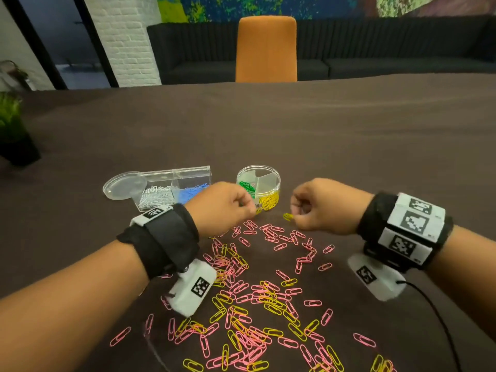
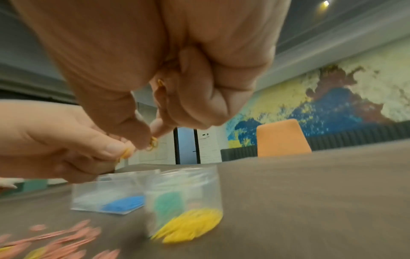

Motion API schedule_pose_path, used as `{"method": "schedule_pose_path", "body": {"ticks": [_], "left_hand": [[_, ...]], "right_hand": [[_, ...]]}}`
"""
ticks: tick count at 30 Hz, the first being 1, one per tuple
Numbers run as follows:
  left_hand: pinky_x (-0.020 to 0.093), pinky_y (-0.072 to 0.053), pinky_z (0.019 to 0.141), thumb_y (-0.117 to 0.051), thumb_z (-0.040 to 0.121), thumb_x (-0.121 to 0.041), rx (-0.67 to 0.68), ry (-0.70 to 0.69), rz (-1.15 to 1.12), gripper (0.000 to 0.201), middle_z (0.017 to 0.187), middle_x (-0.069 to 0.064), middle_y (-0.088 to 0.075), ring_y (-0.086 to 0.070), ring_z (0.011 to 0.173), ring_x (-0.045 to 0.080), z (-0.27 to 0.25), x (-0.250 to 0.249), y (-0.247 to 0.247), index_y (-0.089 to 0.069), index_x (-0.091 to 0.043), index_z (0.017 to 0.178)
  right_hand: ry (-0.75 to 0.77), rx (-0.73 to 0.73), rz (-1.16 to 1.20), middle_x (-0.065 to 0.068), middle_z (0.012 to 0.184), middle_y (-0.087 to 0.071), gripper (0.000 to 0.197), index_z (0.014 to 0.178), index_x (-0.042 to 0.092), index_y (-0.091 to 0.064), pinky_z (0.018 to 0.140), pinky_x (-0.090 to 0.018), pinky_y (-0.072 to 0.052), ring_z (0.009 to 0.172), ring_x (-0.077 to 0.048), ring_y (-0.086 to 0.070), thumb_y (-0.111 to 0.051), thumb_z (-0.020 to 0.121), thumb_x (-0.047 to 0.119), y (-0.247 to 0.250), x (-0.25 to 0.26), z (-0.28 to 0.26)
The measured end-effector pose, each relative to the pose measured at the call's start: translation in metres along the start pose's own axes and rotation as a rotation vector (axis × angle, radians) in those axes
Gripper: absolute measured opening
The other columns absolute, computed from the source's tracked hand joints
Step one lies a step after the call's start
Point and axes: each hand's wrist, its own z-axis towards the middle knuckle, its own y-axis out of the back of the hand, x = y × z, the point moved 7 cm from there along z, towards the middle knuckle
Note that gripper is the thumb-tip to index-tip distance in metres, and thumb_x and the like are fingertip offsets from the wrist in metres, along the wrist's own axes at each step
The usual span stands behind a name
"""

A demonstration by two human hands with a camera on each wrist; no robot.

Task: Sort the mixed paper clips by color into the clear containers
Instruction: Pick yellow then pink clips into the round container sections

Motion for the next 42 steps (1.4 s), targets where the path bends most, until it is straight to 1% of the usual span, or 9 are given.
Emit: {"method": "schedule_pose_path", "body": {"ticks": [5, 10, 15, 19, 22, 28, 33, 39, 42], "left_hand": [[0.012, -0.032, 0.042, -0.067, 0.091, -0.027, -0.251, 0.086, -0.123, 0.011, 0.057, -0.009, -0.051, -0.042, 0.041, 0.001, 0.039, 0.009, 0.031, -0.071, -0.018, 0.086], [0.011, -0.027, 0.032, -0.067, 0.091, -0.027, -0.243, 0.109, -0.158, 0.012, 0.049, -0.012, -0.046, -0.041, 0.030, -0.001, 0.051, 0.019, 0.031, -0.071, -0.016, 0.087], [0.016, -0.033, 0.046, -0.066, 0.090, -0.029, -0.183, 0.075, -0.007, 0.010, 0.057, -0.009, -0.052, -0.048, 0.047, 0.002, 0.061, 0.018, 0.026, -0.070, -0.021, 0.084], [0.017, -0.034, 0.043, -0.067, 0.090, -0.028, -0.190, 0.101, -0.029, 0.010, 0.059, -0.004, -0.056, -0.047, 0.044, 0.003, 0.066, 0.023, 0.026, -0.071, -0.021, 0.083], [0.024, -0.044, 0.061, -0.068, 0.089, -0.028, -0.189, 0.090, -0.011, 0.009, 0.078, 0.004, -0.069, -0.060, 0.069, 0.016, 0.068, 0.023, 0.028, -0.072, -0.020, 0.085], [0.021, -0.034, 0.054, -0.065, 0.089, -0.029, -0.158, 0.048, 0.146, 0.008, 0.067, -0.012, -0.055, -0.051, 0.063, 0.004, 0.081, 0.007, 0.025, -0.068, -0.023, 0.083], [0.025, -0.039, 0.065, -0.058, 0.087, -0.022, -0.052, 0.013, 0.342, 0.010, 0.076, -0.011, -0.057, -0.058, 0.080, 0.015, 0.095, -0.014, 0.008, -0.067, -0.023, 0.090], [0.029, -0.038, 0.063, -0.048, 0.086, -0.013, 0.080, -0.036, 0.420, 0.021, 0.089, -0.008, -0.053, -0.054, 0.082, 0.019, 0.098, -0.026, -0.002, -0.053, -0.024, 0.103], [0.041, -0.049, 0.075, -0.047, 0.084, -0.012, 0.114, -0.026, 0.389, 0.027, 0.095, -0.001, -0.056, -0.058, 0.084, 0.024, 0.096, -0.026, -0.005, -0.044, -0.026, 0.107]], "right_hand": [[0.029, -0.153, -0.144, 0.010, 0.074, -0.054, 0.005, 0.082, 0.024, -0.059, 0.069, -0.028, -0.045, 0.076, -0.019, -0.055, -0.064, 0.083, 0.024, 0.034, 0.008, 0.081], [0.007, 0.013, -0.182, 0.011, 0.072, -0.057, 0.009, 0.081, 0.025, -0.066, 0.059, -0.024, -0.040, 0.070, -0.012, -0.055, -0.066, 0.080, 0.017, 0.018, 0.003, 0.119], [0.019, 0.009, -0.063, 0.003, 0.081, -0.064, 0.007, 0.082, 0.020, -0.064, 0.068, -0.029, -0.049, 0.073, -0.016, -0.059, -0.061, 0.081, 0.014, 0.029, 0.006, 0.122], [0.033, 0.058, 0.012, 0.003, 0.082, -0.069, 0.012, 0.085, 0.020, -0.065, 0.072, -0.030, -0.054, 0.073, -0.013, -0.065, -0.058, 0.084, 0.010, 0.023, 0.007, 0.121], [0.072, 0.030, 0.021, 0.008, 0.084, -0.067, 0.017, 0.090, 0.022, -0.067, 0.073, -0.027, -0.053, 0.077, -0.011, -0.063, -0.063, 0.082, 0.007, 0.021, 0.006, 0.118], [0.088, -0.116, 0.140, 0.007, 0.090, -0.070, 0.024, 0.087, 0.022, -0.066, 0.073, -0.025, -0.053, 0.081, -0.010, -0.064, -0.059, 0.081, 0.000, 0.030, -0.001, 0.103], [0.039, -0.213, 0.173, 0.007, 0.078, -0.064, 0.025, 0.077, 0.025, -0.060, 0.068, -0.027, -0.050, 0.069, -0.011, -0.058, -0.055, 0.084, 0.001, 0.031, -0.018, 0.069], [-0.041, 0.034, 0.116, 0.008, 0.088, -0.067, 0.012, 0.086, 0.026, -0.061, 0.081, -0.029, -0.052, 0.081, -0.008, -0.062, -0.063, 0.086, 0.014, -0.006, -0.043, -0.002], [-0.116, 0.153, 0.087, 0.011, 0.088, -0.067, 0.011, 0.089, 0.031, -0.060, 0.083, -0.029, -0.052, 0.081, -0.004, -0.063, -0.070, 0.085, 0.034, -0.020, -0.059, -0.034]]}}
